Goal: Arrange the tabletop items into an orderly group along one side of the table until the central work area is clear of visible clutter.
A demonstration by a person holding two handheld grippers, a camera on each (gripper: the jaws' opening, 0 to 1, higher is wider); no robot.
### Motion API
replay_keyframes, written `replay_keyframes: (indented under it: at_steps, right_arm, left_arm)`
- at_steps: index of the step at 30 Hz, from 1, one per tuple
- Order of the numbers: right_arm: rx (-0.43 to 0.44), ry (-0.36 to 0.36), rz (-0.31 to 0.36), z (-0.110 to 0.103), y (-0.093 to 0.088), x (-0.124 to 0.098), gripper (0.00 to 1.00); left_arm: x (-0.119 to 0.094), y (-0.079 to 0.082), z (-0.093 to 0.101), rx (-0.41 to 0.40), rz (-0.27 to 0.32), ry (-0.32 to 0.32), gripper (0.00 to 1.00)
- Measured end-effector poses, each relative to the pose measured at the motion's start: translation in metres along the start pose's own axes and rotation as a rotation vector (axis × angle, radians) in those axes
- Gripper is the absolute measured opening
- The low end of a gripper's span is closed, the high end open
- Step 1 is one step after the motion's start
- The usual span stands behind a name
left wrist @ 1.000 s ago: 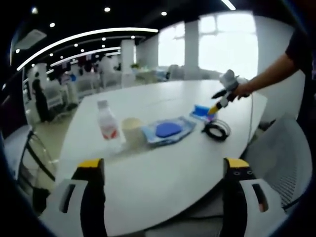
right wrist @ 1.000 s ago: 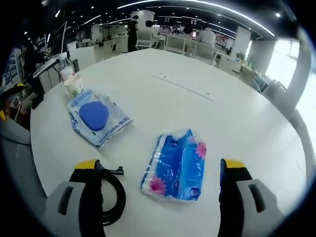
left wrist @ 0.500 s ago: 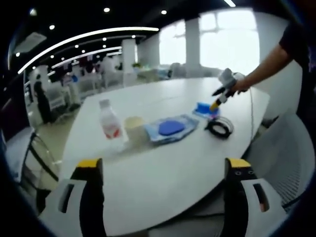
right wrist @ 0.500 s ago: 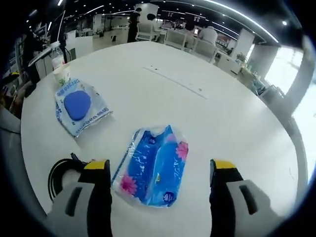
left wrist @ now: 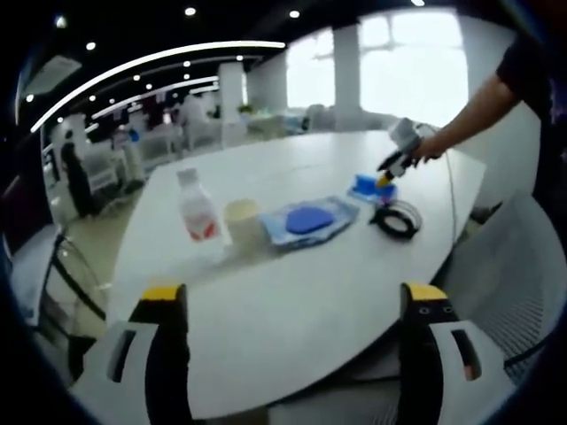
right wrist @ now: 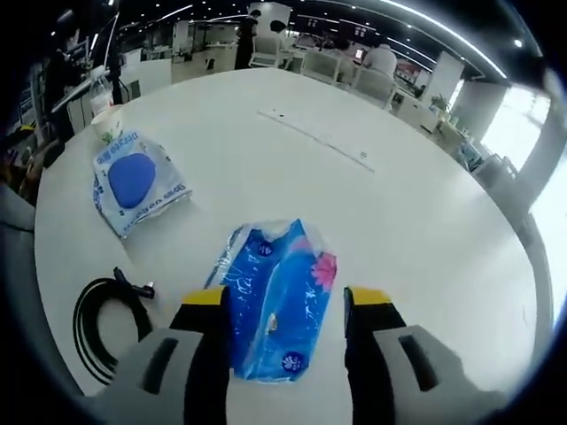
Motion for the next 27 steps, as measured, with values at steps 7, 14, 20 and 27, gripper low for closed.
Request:
replay_keyframes:
  at_steps: [7, 14, 20, 27]
  right_arm:
    - [0.038, 0.047, -0.019, -0.004, 0.001, 0.012, 0.37]
    - [0.068, 0.071, -0.030, -0.007, 0.005, 0.019, 0.28]
    - [0.087, 0.067, -0.049, -0.011, 0.006, 0.021, 0.08]
    - [0.086, 0.075, -0.047, -0.025, 0.004, 0.007, 0.00]
  left_arm:
    - [0.000, 0.000, 0.001, 0.011, -0.016, 0.009, 0.93]
    - [0.002, -0.003, -0.001, 0.016, -0.033, 0.012, 0.91]
    - [0.001, -0.005, -0.002, 0.020, -0.038, 0.016, 0.89]
    - [0.001, -0.004, -0.002, 0.017, -0.032, 0.011, 0.87]
Point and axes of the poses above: the point that each gripper's makers call its tool centre point, and the gripper's own axes: x roughly forward along the fingers, z roughly to its right, y roughly out of its top, the point moved 4 cm from there along -x, roughly backward along the fingers, and after that the axes turned 8 degrees about -z, right-handed, at the moved point
